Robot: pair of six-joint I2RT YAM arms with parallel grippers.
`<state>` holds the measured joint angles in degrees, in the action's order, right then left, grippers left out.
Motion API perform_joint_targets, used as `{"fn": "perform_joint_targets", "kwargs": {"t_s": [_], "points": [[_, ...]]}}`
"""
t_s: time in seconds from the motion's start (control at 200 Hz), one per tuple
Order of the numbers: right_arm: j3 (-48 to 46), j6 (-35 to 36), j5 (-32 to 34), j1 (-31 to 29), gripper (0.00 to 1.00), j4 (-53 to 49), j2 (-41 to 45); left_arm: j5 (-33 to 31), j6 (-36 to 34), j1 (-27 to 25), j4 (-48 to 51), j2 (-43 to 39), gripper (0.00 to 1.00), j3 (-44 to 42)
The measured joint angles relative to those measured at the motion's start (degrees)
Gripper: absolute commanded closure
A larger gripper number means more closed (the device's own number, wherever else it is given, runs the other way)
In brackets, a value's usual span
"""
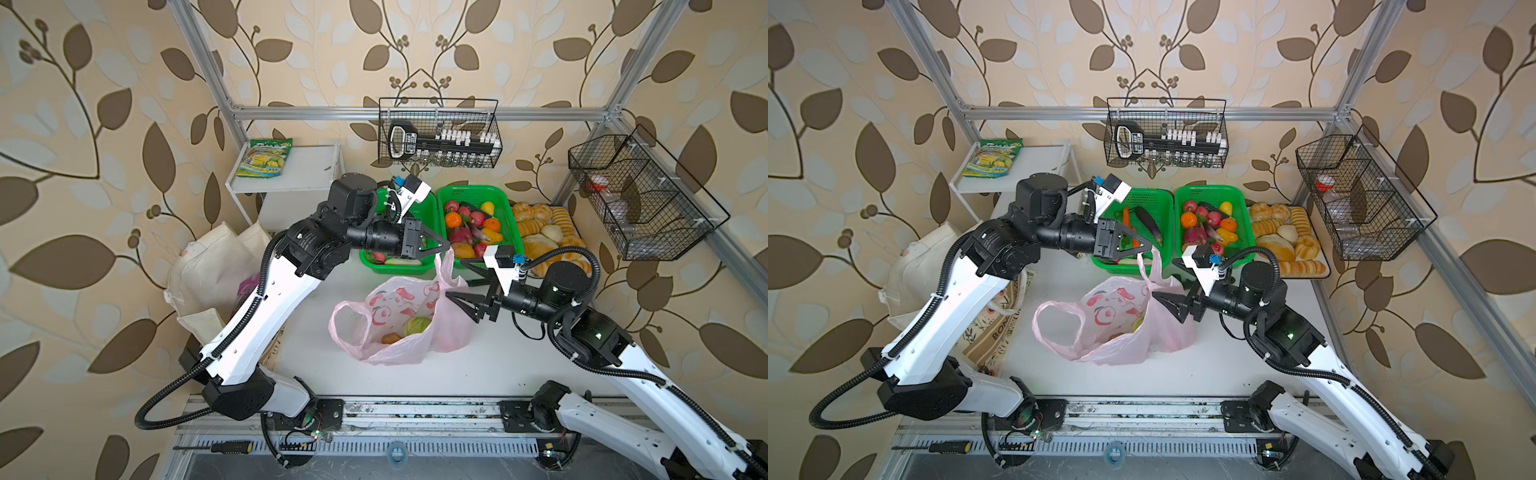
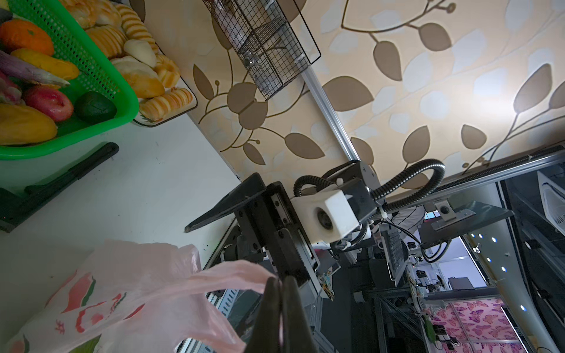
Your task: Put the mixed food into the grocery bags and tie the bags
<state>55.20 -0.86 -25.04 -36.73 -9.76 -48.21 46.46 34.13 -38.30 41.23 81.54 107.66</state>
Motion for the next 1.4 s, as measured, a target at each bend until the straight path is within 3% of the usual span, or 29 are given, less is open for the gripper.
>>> {"fn": "perform_joint_targets", "kwargs": {"t_s": [0.21,0.34,0.53,0.61,0.645,0.66,0.87,1.205,1.315,1.4], "points": [[1.2,2.6,-7.3,0.0,0.11,5.1,-6.4,2.3,-0.2,0.0,1.4,1.9,1.00,2.1],[1.2,1.8,-11.7,0.4,0.55,8.3,-9.7,3.0,-0.2,0.0,1.6,3.3,1.00,2.4],[-0.7,-3.7,-15.5,2.2,0.96,11.8,-8.5,-1.4,-2.0,0.0,3.5,3.3,1.00,2.4],[-3.3,-7.0,-15.2,2.3,0.98,12.9,-6.1,-5.2,-2.7,0.0,4.9,3.3,1.00,2.2],[-4.2,-8.3,-14.6,2.2,0.98,13.1,-5.2,-6.3,-2.9,-0.3,5.0,3.2,0.73,1.7],[-4.7,-8.9,-14.1,2.2,0.98,13.2,-4.8,-6.5,-3.0,-0.3,5.0,3.2,0.67,1.5],[-8.5,-18.0,-5.0,1.9,0.97,12.4,-2.5,-7.9,-2.3,-0.7,0.1,1.5,0.33,-5.0],[-9.7,-24.1,0.7,0.3,0.95,12.4,-3.7,-11.4,-0.6,-2.3,-7.7,-2.8,0.31,-15.6],[-9.7,-24.5,0.7,0.0,0.94,12.4,-3.7,-12.5,0.0,-2.3,-9.9,-2.7,0.40,-16.8],[-9.7,-24.6,0.6,-0.1,0.93,12.4,-3.7,-12.6,0.6,-2.3,-11.3,-2.5,0.58,-16.8]]}}
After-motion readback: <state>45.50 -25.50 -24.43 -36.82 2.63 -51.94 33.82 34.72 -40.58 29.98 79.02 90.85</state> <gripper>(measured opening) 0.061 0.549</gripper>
